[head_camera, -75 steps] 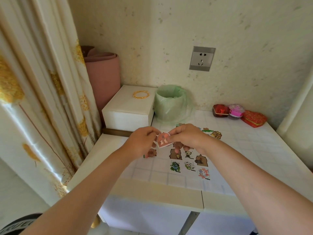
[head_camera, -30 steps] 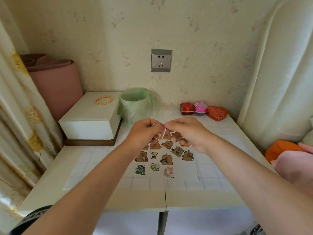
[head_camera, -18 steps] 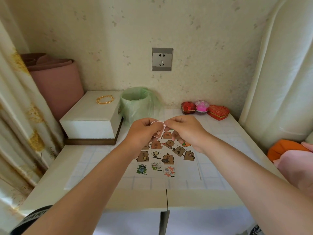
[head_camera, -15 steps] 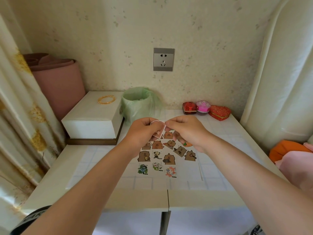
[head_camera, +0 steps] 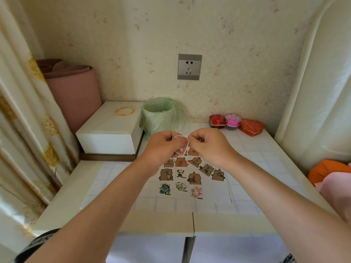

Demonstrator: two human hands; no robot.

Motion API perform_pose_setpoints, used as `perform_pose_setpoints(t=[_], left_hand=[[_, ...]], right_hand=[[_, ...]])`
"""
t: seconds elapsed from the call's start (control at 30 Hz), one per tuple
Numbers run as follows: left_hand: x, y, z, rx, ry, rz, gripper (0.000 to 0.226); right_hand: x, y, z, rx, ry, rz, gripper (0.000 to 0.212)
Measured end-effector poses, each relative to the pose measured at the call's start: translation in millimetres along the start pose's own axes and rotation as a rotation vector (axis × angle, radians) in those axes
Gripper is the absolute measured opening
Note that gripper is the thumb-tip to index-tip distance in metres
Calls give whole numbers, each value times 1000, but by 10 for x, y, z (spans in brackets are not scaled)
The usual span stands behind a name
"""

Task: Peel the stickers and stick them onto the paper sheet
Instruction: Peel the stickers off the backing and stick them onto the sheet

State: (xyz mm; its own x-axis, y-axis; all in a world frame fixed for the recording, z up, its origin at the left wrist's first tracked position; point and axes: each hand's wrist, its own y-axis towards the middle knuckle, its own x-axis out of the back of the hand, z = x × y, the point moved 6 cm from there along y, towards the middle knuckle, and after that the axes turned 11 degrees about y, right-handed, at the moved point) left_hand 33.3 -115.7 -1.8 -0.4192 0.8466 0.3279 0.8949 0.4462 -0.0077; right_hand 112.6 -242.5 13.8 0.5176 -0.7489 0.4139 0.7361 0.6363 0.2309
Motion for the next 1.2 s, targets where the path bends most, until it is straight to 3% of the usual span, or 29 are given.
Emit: perform_pose_setpoints(t=[0.2, 0.47, 1.0, 1.2], left_hand=[[44, 18, 1, -3, 24, 13, 8], [77, 60, 0, -28, 69, 128, 13], [141, 59, -36, -24, 79, 51, 8], [158, 35, -95, -49, 106, 62, 10]], right_hand=[[15, -6, 42, -20, -1, 24, 23], [9, -30, 14, -163, 186, 47, 24], [43, -8, 0, -159, 243, 20, 18], [41, -31, 80, -90, 124, -5, 16]])
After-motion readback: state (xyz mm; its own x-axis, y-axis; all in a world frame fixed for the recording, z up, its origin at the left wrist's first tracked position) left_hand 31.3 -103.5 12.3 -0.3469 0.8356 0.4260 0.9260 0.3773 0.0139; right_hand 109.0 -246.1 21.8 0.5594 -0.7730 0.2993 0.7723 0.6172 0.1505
